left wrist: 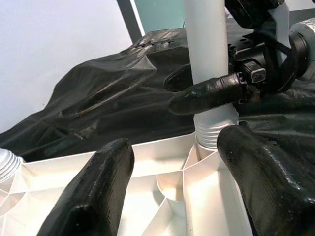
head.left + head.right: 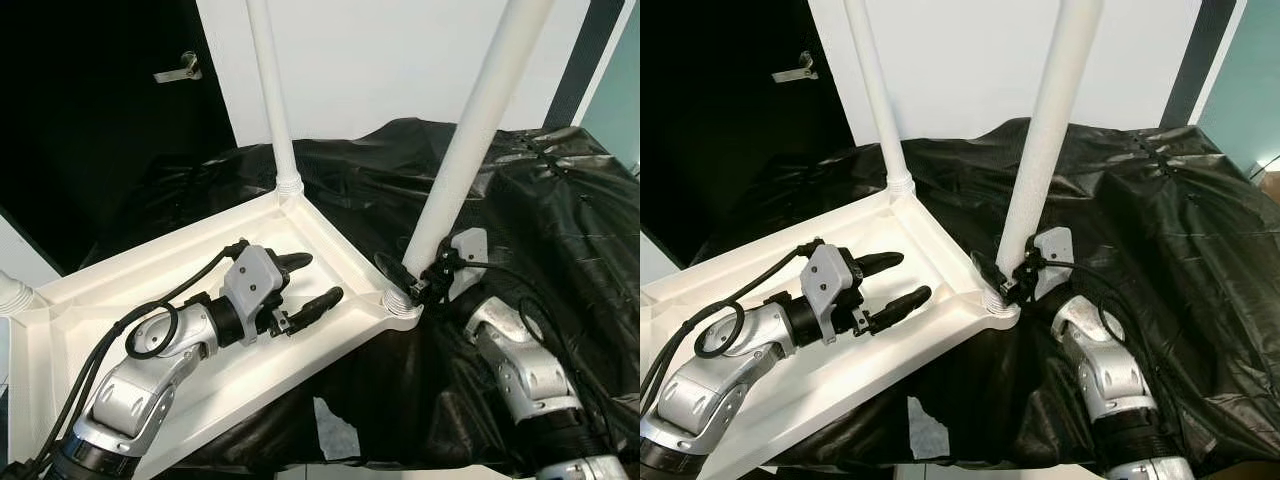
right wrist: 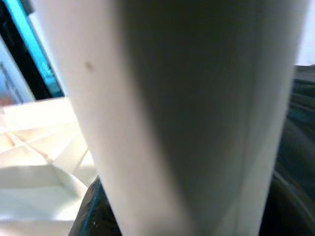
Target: Building children table
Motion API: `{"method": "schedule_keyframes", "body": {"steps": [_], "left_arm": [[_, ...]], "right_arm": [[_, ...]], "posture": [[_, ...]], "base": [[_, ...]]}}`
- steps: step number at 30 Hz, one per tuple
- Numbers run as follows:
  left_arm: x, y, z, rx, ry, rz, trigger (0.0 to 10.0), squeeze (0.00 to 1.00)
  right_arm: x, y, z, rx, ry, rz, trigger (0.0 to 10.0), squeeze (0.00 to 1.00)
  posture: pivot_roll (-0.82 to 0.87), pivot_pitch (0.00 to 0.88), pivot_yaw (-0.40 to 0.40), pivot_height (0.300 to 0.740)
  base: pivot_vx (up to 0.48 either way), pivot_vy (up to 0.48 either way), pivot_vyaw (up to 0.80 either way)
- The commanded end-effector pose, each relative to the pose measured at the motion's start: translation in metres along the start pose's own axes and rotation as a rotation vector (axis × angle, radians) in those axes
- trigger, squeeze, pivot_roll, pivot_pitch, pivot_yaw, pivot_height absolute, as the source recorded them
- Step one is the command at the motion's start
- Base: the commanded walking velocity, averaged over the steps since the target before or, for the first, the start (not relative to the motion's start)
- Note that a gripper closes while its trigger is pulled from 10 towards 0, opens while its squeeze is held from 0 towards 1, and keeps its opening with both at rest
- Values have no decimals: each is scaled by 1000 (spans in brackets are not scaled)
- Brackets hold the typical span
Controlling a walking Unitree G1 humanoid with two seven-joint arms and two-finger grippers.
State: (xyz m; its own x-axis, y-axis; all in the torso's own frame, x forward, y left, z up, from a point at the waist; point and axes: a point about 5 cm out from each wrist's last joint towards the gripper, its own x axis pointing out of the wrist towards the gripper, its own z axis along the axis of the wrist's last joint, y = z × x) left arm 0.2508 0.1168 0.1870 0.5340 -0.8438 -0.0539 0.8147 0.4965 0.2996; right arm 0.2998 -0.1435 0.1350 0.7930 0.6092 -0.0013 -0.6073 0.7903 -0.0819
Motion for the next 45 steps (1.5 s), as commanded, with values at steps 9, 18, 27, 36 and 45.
{"method": "schedule_keyframes", "body": {"steps": [9,18,27,36,45], "left_arm": [[0,-6,3,10,-17,-59,10000,0],[-1,-3,3,16,-15,-56,10000,0],[1,-4,5,19,-23,-61,10000,0],[0,-3,5,16,-22,-51,10000,0],[0,-3,6,17,-25,-46,10000,0]], "right_arm": [[-15,27,-47,-148,95,-3,10000,0],[-19,30,-55,-63,126,-26,10000,0],[-25,22,-66,42,241,-12,10000,0],[-28,7,-64,104,319,35,10000,0],[-27,4,-61,105,337,64,10000,0]], "posture": [[9,0,47,740],[1,0,56,740],[-3,0,45,740],[-1,0,37,740],[5,0,34,740]], "base": [[0,0,0],[0,0,0],[0,0,0],[0,0,0],[0,0,0]]}}
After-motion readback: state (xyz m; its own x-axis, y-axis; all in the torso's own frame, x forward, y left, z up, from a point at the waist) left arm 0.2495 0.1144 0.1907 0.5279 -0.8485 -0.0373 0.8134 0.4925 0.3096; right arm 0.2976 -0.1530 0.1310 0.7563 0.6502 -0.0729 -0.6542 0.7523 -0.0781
